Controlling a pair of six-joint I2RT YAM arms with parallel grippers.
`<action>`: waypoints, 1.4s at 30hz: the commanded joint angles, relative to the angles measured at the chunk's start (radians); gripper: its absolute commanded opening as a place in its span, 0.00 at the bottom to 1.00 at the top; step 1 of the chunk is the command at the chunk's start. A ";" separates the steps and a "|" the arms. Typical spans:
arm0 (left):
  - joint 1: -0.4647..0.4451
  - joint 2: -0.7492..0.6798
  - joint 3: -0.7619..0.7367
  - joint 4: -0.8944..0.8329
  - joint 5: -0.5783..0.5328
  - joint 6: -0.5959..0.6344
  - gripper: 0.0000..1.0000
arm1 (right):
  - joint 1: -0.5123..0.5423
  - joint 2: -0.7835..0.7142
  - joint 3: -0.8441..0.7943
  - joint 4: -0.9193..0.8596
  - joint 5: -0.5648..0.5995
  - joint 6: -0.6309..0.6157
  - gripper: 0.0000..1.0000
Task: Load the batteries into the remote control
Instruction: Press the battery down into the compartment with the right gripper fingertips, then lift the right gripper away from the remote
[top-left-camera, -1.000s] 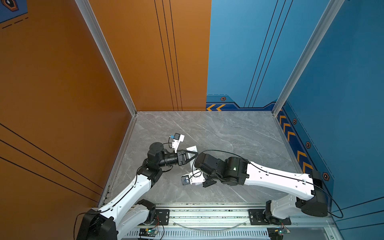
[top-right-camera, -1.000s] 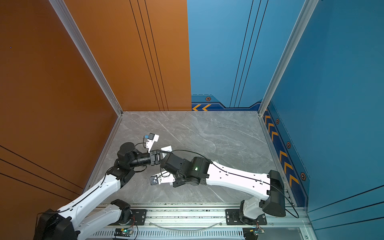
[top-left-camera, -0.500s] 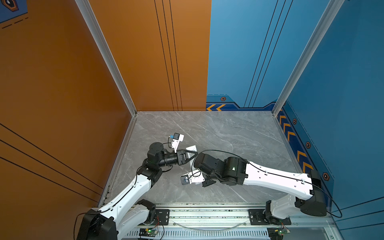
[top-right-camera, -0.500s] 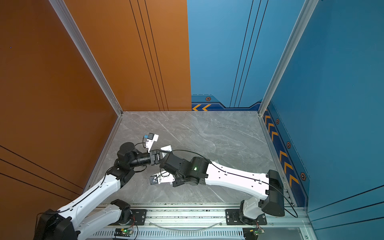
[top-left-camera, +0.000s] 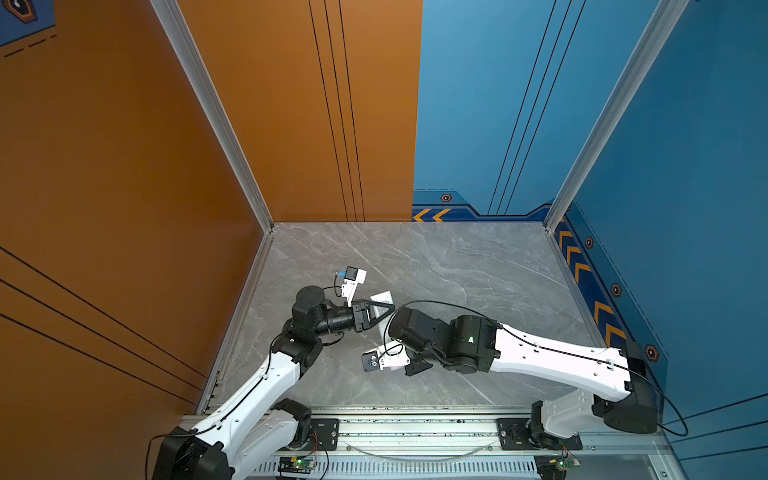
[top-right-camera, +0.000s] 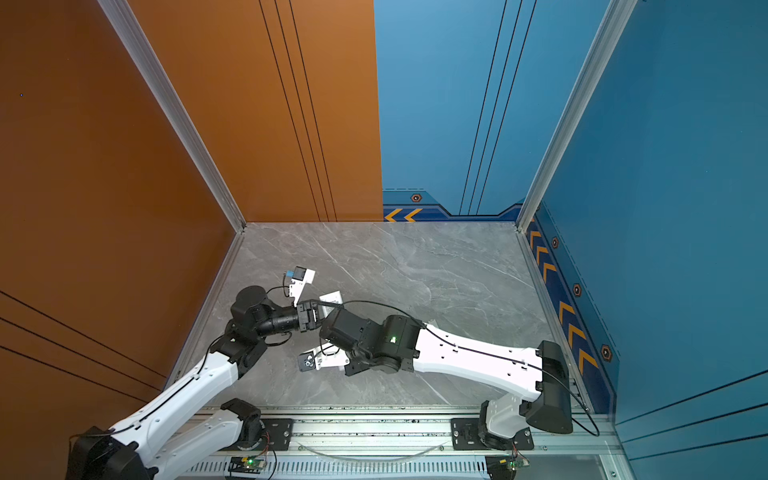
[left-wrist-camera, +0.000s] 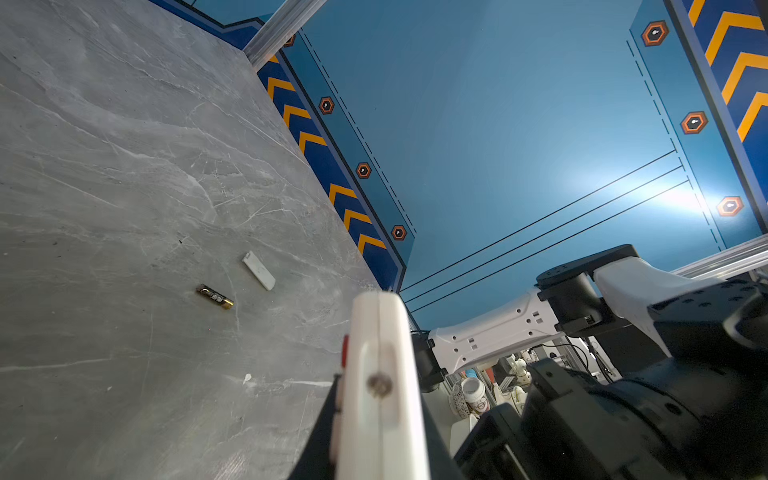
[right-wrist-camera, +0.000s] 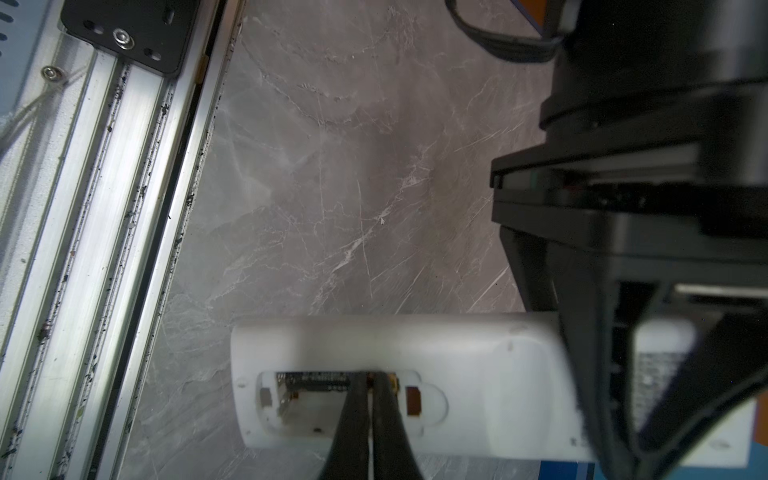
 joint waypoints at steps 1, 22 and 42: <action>0.009 -0.019 0.024 0.013 0.024 0.001 0.00 | 0.008 -0.039 -0.014 0.018 -0.018 0.031 0.07; 0.013 -0.039 0.028 -0.025 0.014 0.009 0.00 | -0.038 -0.216 -0.069 0.107 0.011 0.188 0.38; 0.019 -0.033 0.052 -0.046 0.027 0.016 0.00 | -0.198 -0.327 -0.169 0.108 -0.077 0.387 0.47</action>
